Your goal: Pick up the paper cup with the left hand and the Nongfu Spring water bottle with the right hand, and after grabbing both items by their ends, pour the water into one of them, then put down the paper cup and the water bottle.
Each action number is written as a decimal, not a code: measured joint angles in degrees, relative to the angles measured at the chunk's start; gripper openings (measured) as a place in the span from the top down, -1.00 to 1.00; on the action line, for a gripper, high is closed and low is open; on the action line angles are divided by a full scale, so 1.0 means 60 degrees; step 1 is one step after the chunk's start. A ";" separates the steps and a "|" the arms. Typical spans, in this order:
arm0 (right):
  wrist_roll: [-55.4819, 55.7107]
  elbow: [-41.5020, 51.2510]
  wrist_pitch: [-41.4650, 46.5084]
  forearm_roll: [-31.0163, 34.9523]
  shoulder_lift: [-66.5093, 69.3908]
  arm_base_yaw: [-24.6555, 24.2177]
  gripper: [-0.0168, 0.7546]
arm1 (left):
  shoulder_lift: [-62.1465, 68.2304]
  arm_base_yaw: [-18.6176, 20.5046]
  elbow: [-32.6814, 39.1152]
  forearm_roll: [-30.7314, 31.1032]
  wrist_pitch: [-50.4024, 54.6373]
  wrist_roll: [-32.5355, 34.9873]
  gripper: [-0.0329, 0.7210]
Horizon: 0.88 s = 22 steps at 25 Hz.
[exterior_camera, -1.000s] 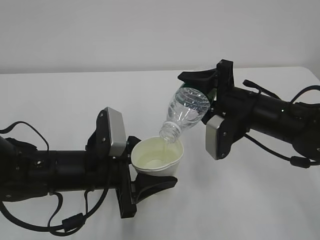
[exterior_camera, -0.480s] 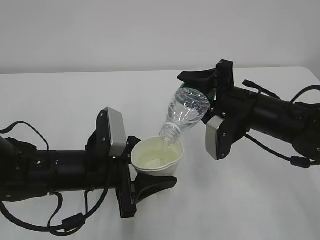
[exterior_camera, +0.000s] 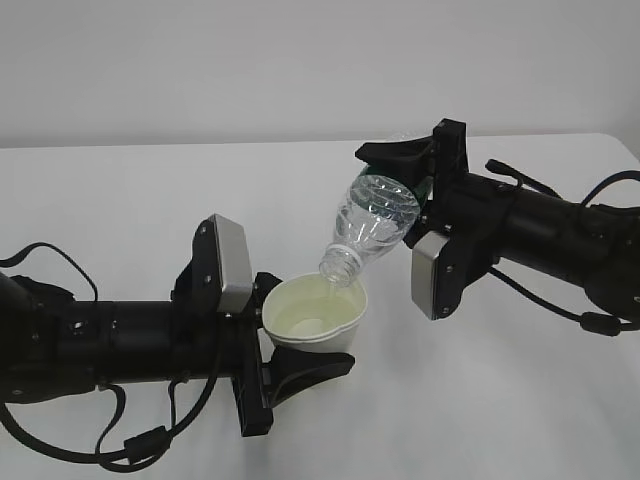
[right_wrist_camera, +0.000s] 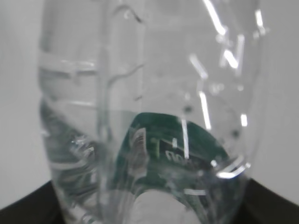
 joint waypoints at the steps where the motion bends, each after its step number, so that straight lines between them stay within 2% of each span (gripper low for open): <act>1: 0.0000 0.0000 0.0000 0.0000 0.0000 0.0000 -0.26 | 0.0000 0.0000 0.0000 0.0000 0.0000 0.0000 -0.27; 12: 0.0000 0.0000 0.0000 0.0000 0.0000 0.0000 -0.26 | 0.0000 0.0000 0.0000 0.0000 0.0000 0.0000 -0.27; 22: 0.0882 0.0000 0.0000 0.0000 0.0000 0.0000 -0.26 | 0.0000 0.0000 0.0000 0.0000 0.0000 0.0000 -0.27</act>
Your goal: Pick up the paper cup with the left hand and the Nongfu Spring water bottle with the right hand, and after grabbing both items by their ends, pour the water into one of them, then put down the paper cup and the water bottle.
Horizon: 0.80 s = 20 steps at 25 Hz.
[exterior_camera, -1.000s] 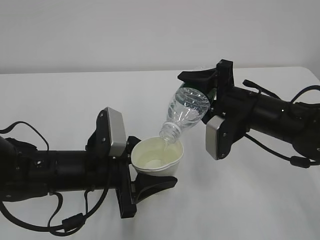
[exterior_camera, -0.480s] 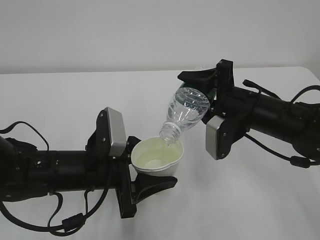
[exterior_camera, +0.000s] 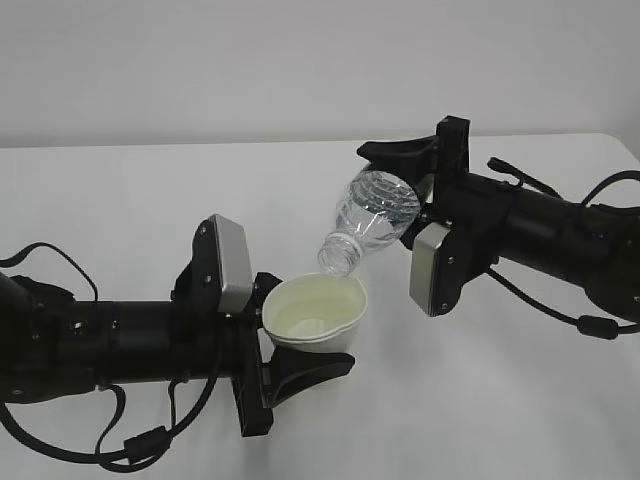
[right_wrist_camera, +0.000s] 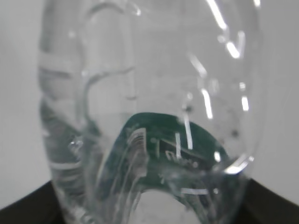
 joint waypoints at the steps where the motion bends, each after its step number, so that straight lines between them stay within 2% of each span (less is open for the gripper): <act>1: 0.0074 -0.0004 0.0000 0.0000 0.0000 0.0000 -0.26 | 0.0000 0.0000 0.0000 0.0000 0.0000 0.0000 -0.27; 20: 0.1175 -0.0057 0.0000 0.0000 -0.0017 0.0000 -0.26 | 0.0000 0.0000 0.0000 0.0018 0.0000 0.0000 -0.27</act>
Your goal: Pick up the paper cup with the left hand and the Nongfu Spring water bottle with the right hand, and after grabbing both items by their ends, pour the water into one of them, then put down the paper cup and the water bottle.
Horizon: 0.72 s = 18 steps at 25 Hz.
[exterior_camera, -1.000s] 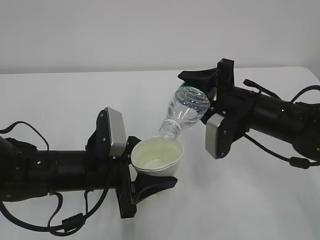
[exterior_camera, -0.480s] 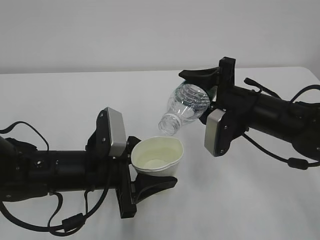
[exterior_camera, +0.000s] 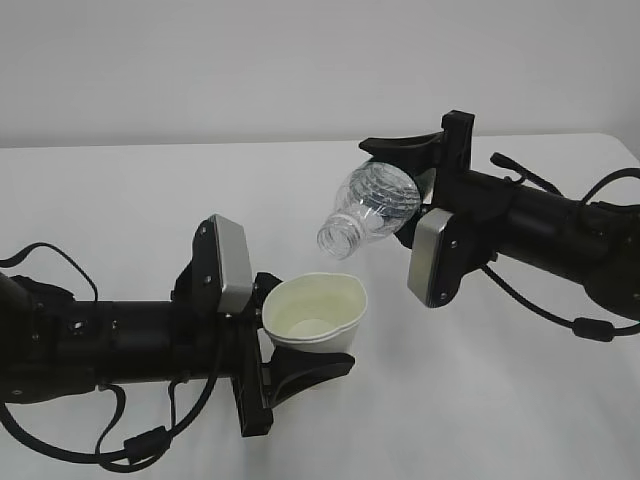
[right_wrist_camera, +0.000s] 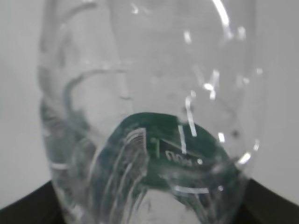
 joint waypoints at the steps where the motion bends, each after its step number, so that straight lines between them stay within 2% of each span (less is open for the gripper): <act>1: 0.0159 0.0000 0.0000 0.0017 0.0000 0.0000 -0.26 | 0.0000 0.0000 0.0000 0.0000 0.0006 0.0000 -0.27; 18: 0.2145 0.0000 0.0000 0.0244 0.0000 0.0000 -0.26 | 0.0043 0.0000 0.0000 0.0000 0.0006 0.0000 -0.27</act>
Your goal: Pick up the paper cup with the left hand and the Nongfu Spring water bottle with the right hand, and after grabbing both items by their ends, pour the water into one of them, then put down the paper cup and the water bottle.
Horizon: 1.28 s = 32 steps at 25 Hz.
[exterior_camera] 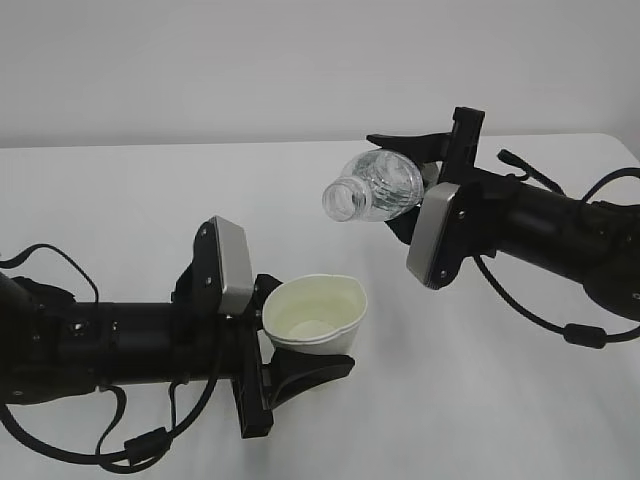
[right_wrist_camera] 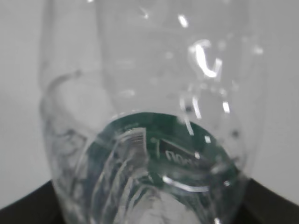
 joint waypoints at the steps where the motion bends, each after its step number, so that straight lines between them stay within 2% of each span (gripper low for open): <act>1: 0.0097 0.0000 0.0000 0.0000 0.0000 0.0000 -0.26 | 0.0000 0.0000 0.0000 0.0000 0.0000 0.0000 -0.27; 32: 0.3092 0.0000 0.0000 0.0059 -0.0017 0.0000 -0.26 | 0.0000 0.0000 0.0000 0.0000 0.0000 0.0000 -0.27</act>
